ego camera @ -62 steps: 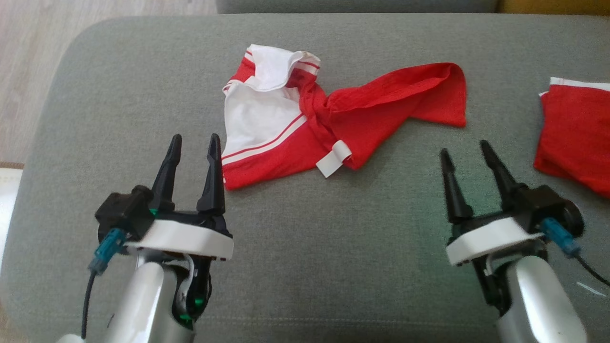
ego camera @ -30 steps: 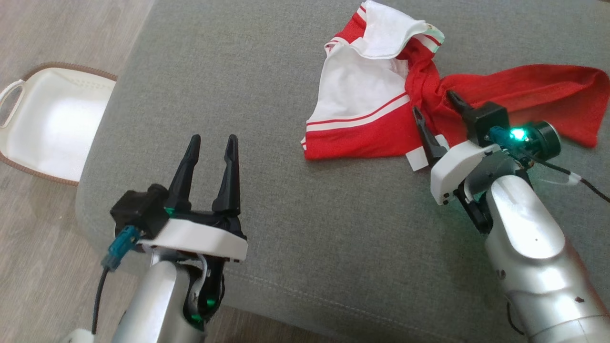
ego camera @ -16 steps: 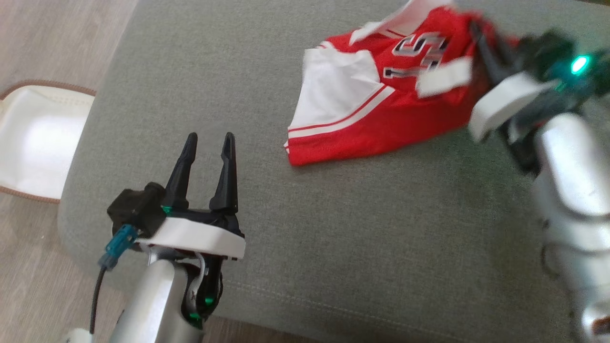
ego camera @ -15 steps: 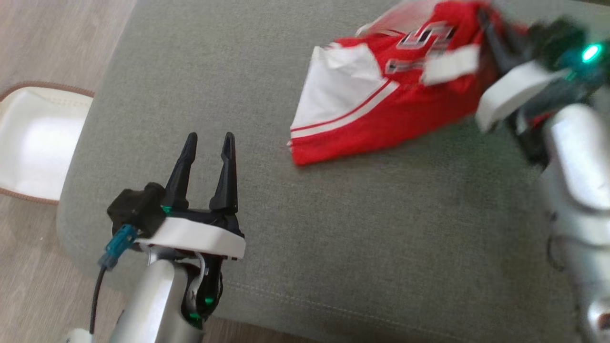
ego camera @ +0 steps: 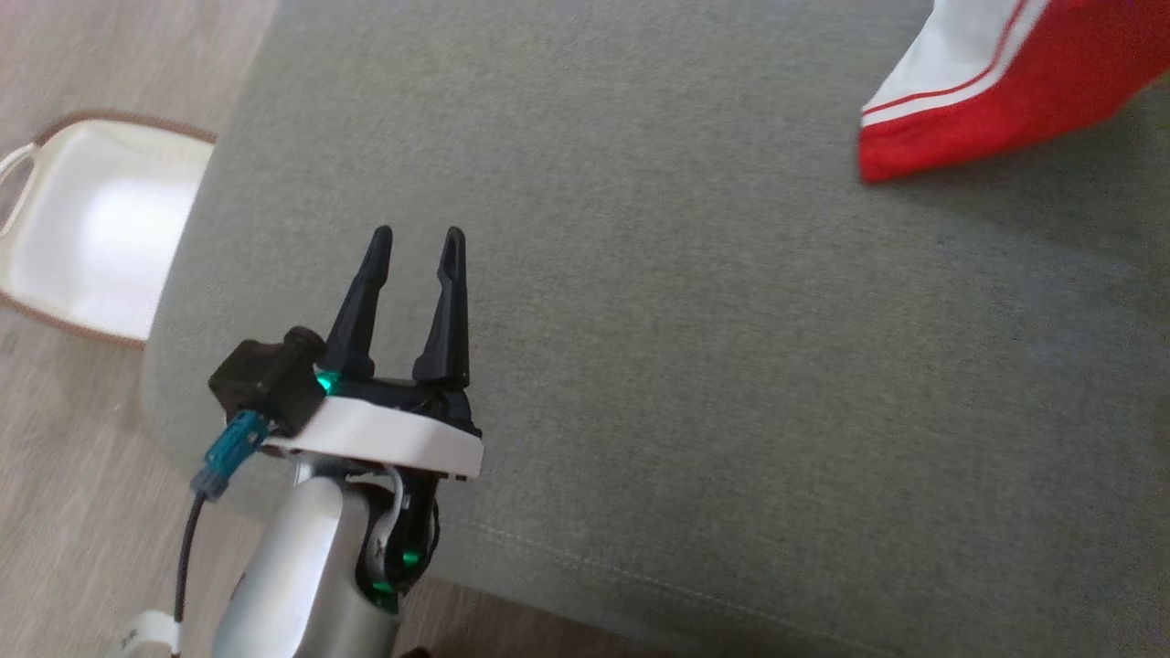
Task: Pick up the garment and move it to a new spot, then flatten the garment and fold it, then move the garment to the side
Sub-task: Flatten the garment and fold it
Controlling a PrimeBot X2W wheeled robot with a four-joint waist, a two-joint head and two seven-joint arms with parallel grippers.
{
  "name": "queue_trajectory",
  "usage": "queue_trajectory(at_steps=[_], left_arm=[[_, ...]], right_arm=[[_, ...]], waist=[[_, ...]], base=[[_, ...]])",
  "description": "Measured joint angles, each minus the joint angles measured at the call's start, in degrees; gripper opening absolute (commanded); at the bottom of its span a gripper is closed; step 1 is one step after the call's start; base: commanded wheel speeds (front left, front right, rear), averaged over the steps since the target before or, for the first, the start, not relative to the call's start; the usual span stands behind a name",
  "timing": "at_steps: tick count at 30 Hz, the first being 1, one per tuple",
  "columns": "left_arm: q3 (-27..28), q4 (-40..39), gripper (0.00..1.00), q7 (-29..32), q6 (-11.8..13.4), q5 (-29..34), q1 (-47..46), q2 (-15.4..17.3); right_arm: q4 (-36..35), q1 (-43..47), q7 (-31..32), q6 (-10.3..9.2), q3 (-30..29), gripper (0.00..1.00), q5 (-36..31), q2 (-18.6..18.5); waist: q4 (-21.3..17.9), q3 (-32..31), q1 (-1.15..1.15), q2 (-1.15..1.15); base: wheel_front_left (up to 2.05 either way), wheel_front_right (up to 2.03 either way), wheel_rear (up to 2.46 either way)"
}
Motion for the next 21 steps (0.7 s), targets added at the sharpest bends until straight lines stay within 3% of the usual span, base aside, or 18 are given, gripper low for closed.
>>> queue_trajectory(at_steps=[10,16,21], left_arm=[[-0.5,0.0,1.0,0.0,0.5,-0.9,-0.2,0.0],[0.3,0.2,1.0,0.0,0.5,-0.7,-0.2,0.0],[0.9,0.3,1.0,0.0,0.5,0.1,-0.1,0.0]], right_arm=[[8.5,-2.7,-2.4,0.0,4.6,0.0,0.1,-1.0],[7.8,-2.8,-5.9,0.0,9.2,0.0,2.3,2.3],[2.1,-5.2,-7.2,0.0,12.1,0.0,5.4,6.5]], waist=[[3.8,1.6,0.01,0.0],[2.0,0.3,0.0,0.0],[0.2,-1.8,-0.01,0.0]], base=[[0.0,0.0,0.0],[0.0,0.0,0.0],[0.0,0.0,0.0]])
